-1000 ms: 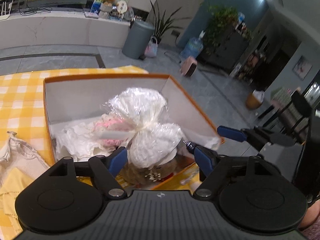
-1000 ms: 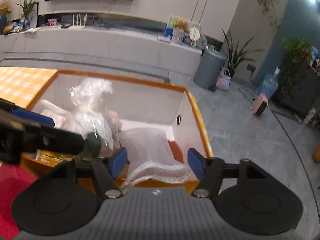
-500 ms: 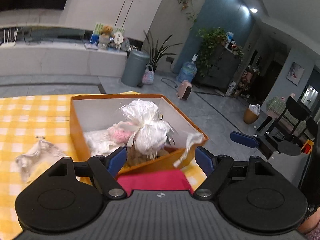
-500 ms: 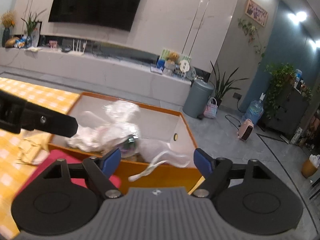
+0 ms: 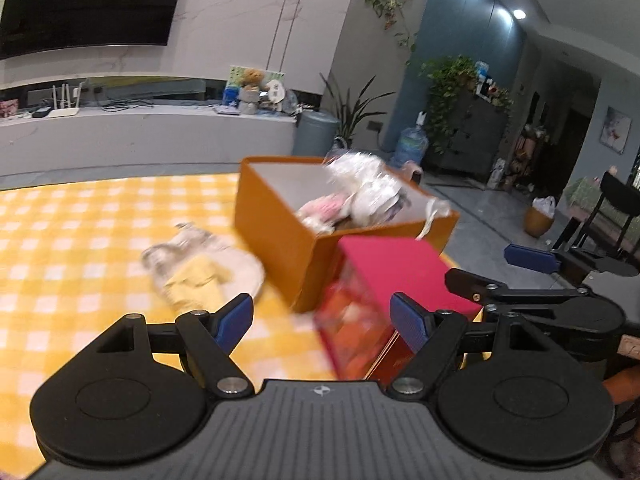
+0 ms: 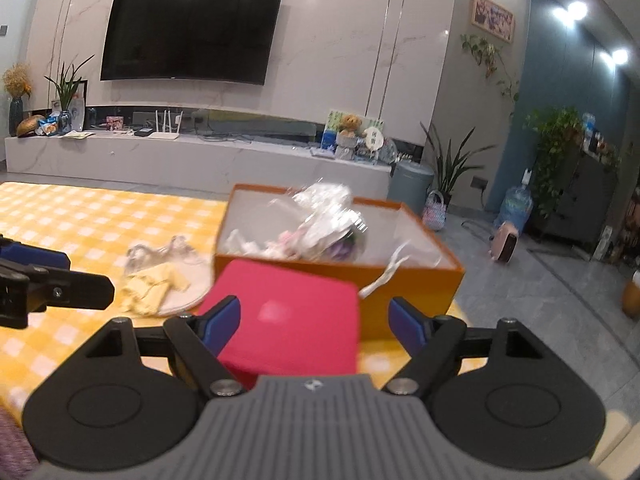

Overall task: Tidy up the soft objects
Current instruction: 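Move both tools toward the yellow cloth on the white plate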

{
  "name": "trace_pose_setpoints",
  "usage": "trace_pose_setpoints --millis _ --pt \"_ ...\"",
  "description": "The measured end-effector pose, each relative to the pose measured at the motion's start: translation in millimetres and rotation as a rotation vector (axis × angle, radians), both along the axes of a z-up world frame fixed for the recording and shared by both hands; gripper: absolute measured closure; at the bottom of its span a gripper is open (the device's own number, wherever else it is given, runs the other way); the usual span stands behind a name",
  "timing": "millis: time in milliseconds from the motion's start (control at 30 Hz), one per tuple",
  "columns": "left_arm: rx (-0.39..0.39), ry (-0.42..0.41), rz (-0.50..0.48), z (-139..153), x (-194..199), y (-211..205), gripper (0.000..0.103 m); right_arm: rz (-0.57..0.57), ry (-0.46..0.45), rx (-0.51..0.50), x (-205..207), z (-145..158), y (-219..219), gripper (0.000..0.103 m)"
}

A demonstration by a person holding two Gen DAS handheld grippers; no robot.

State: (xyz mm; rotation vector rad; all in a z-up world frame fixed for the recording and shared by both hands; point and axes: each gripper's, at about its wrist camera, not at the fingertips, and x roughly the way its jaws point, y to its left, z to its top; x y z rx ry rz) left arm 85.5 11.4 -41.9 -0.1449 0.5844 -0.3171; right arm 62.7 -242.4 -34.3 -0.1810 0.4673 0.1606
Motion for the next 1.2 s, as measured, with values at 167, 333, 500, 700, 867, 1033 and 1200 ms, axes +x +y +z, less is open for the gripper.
trace_pose_setpoints --millis 167,333,500,700,867,1033,1200 --pt "0.01 0.024 0.035 -9 -15 18 0.012 0.021 0.048 0.027 -13 -13 19 0.023" --pt "0.007 0.041 0.073 -22 -26 38 0.012 0.069 0.065 -0.022 -20 -23 39 0.023" --pt "-0.013 0.047 0.112 -23 -25 53 0.012 0.108 0.057 -0.039 -19 -25 58 0.023" --pt "-0.035 0.062 0.155 -27 -16 69 0.012 0.158 0.025 -0.091 -10 -24 85 0.023" --pt "-0.05 0.088 0.181 -32 -5 80 0.012 0.189 -0.006 -0.139 5 -26 103 0.023" --pt "-0.062 0.109 0.182 -35 13 88 0.014 0.233 0.01 -0.159 26 -31 119 0.025" --pt "-0.058 0.168 0.183 -42 38 95 0.021 0.271 0.053 -0.182 51 -42 140 0.036"
